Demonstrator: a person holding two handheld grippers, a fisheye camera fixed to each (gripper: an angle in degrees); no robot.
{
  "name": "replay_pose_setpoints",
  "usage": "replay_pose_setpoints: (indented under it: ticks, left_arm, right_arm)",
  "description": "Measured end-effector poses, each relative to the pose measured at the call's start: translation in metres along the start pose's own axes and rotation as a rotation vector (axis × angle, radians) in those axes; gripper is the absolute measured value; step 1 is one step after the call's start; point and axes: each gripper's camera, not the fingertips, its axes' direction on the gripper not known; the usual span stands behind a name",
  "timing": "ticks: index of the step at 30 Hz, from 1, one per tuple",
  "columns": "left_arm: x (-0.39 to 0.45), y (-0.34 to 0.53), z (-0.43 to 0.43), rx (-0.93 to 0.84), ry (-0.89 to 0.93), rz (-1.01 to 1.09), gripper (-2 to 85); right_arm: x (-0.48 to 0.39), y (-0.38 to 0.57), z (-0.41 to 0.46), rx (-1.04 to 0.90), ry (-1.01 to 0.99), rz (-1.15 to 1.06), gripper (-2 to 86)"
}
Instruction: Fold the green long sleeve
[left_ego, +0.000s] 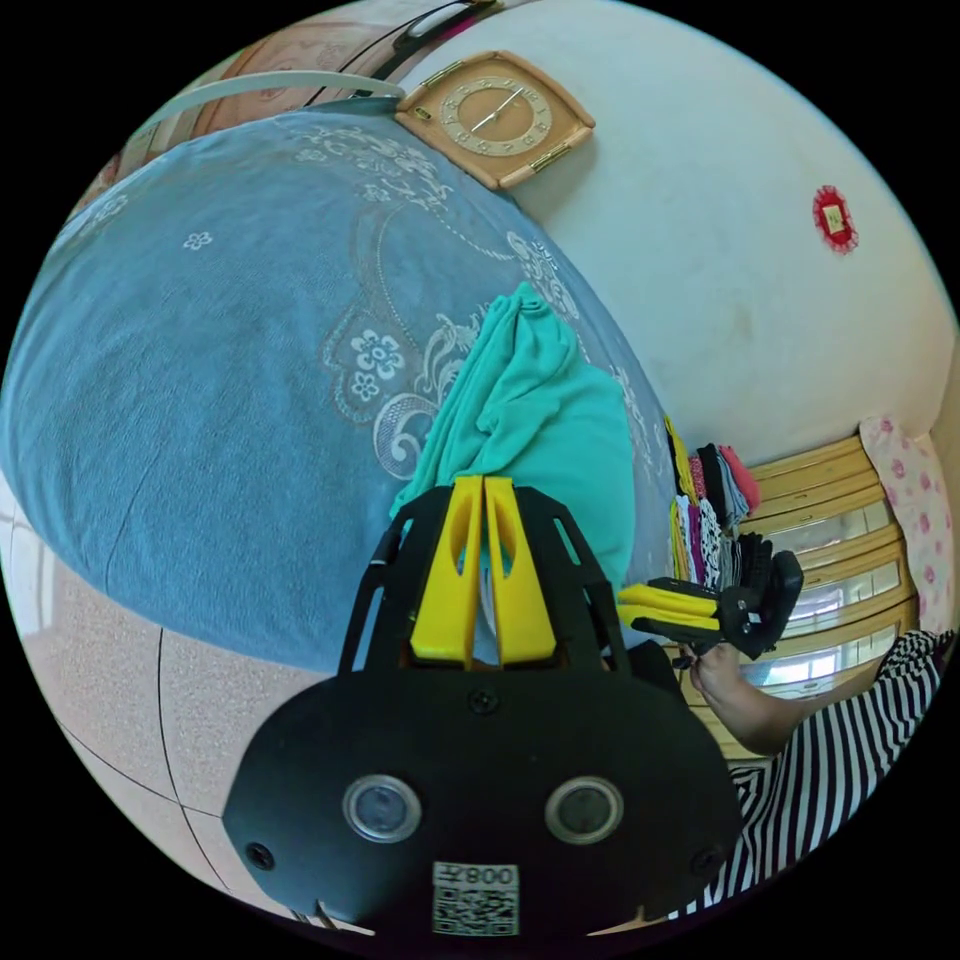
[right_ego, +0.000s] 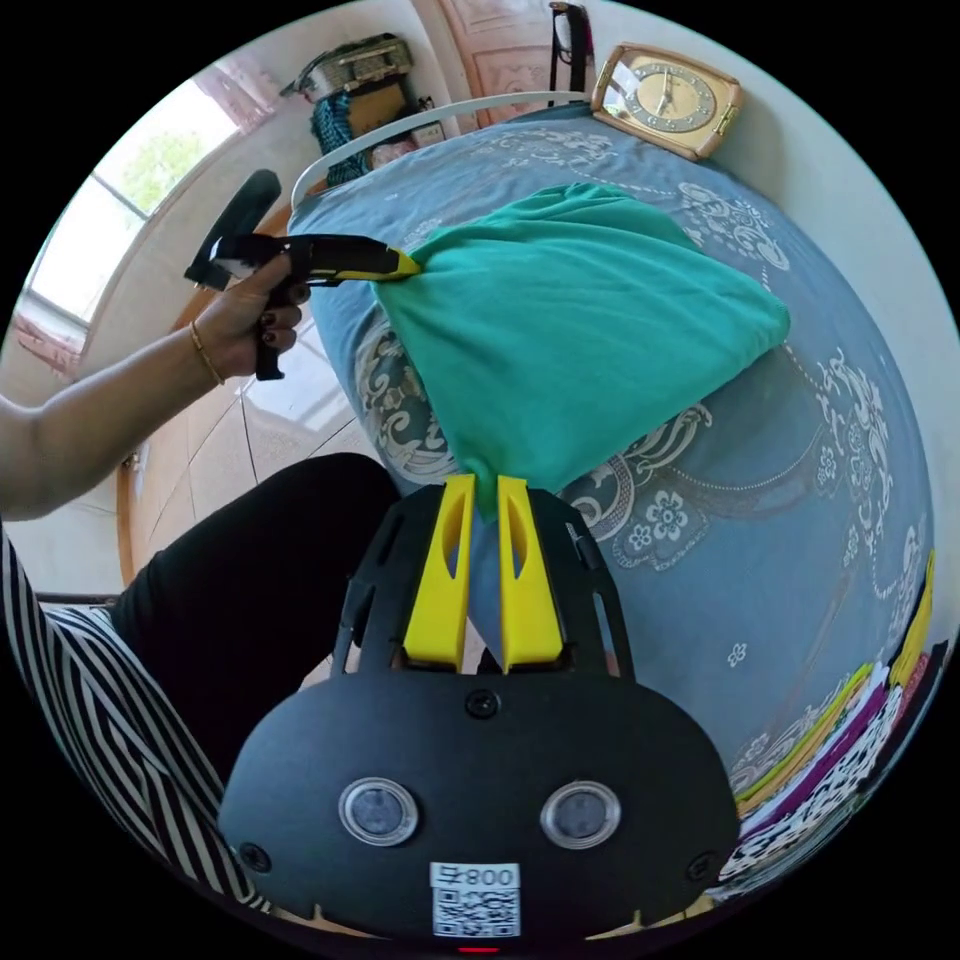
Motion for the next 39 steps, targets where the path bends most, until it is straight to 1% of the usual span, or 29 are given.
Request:
replay_pose_setpoints:
  ticks: [3,5,7,9,12,14,17,18,20,22,23,25,27,29,31,32,34,36,37,38,39]
  left_arm:
    - [0.001,0.009,0.004,0.022,0.017,-0.049,0.1]
    - [0.002,0.016,0.004,0.047,0.021,-0.09,0.1]
    - [0.012,0.021,0.002,0.06,-0.017,-0.089,0.1]
    - [0.043,0.021,-0.001,0.09,-0.064,-0.006,0.1]
    - [0.087,0.008,0.008,0.115,-0.042,0.142,0.1]
    - [0.106,-0.004,0.021,0.112,-0.033,0.196,0.2]
    - [0.125,-0.026,0.056,0.062,-0.031,0.243,0.2]
    - [0.132,-0.038,0.071,0.031,-0.055,0.264,0.1]
    - [0.14,-0.056,0.093,-0.014,-0.11,0.284,0.1]
    - [0.14,-0.075,0.114,-0.08,-0.233,0.276,0.1]
    - [0.135,-0.083,0.123,-0.099,-0.312,0.28,0.1]
    - [0.126,-0.09,0.125,-0.096,-0.257,0.25,0.1]
    - [0.124,-0.088,0.118,-0.047,-0.249,0.218,0.1]
    - [0.128,-0.083,0.109,0.003,-0.198,0.202,0.1]
    - [0.143,-0.079,0.102,0.057,-0.142,0.25,0.2]
    - [0.155,-0.081,0.105,0.05,-0.105,0.301,0.2]
    - [0.172,-0.09,0.121,0.003,-0.112,0.364,0.2]
    - [0.173,-0.107,0.153,-0.089,-0.253,0.376,0.2]
    - [0.169,-0.112,0.161,-0.123,-0.28,0.368,0.2]
    - [0.159,-0.119,0.168,-0.153,-0.256,0.357,0.2]
    - [0.148,-0.123,0.163,-0.142,-0.191,0.301,0.2]
  right_arm:
    - [-0.009,0.011,-0.003,0.005,0.021,-0.033,2.7]
    - [-0.007,0.018,-0.008,0.017,-0.009,-0.015,1.9]
    - [-0.002,0.023,-0.012,0.024,-0.048,0.01,1.4]
    - [0.006,0.027,-0.021,0.036,-0.104,0.033,1.0]
    - [0.032,0.029,-0.048,0.125,-0.216,0.086,0.4]
    - [0.063,0.013,-0.07,0.21,-0.183,0.115,0.2]
    - [0.106,-0.023,-0.078,0.255,-0.123,0.137,0.1]
    - [0.115,-0.031,-0.076,0.248,-0.124,0.141,0.1]
    - [0.142,-0.057,-0.055,0.172,-0.138,0.155,0.1]
    - [0.154,-0.062,-0.034,0.103,-0.157,0.171,0.1]
    - [0.158,-0.058,-0.027,0.108,-0.181,0.186,0.2]
    - [0.162,-0.047,-0.029,0.158,-0.195,0.214,0.2]
    - [0.163,-0.041,-0.03,0.177,-0.192,0.221,0.2]
    - [0.168,-0.037,-0.032,0.187,-0.196,0.218,0.2]
    - [0.172,-0.036,-0.033,0.189,-0.205,0.212,0.2]
    - [0.174,-0.034,-0.034,0.192,-0.201,0.202,0.2]
    - [0.175,-0.031,-0.036,0.206,-0.184,0.189,0.2]
    - [0.175,-0.027,-0.038,0.223,-0.162,0.183,0.3]
    - [0.175,-0.025,-0.039,0.234,-0.148,0.178,0.3]
    - [0.176,-0.023,-0.04,0.237,-0.132,0.169,0.4]
    - [0.177,-0.023,-0.041,0.237,-0.13,0.169,0.4]
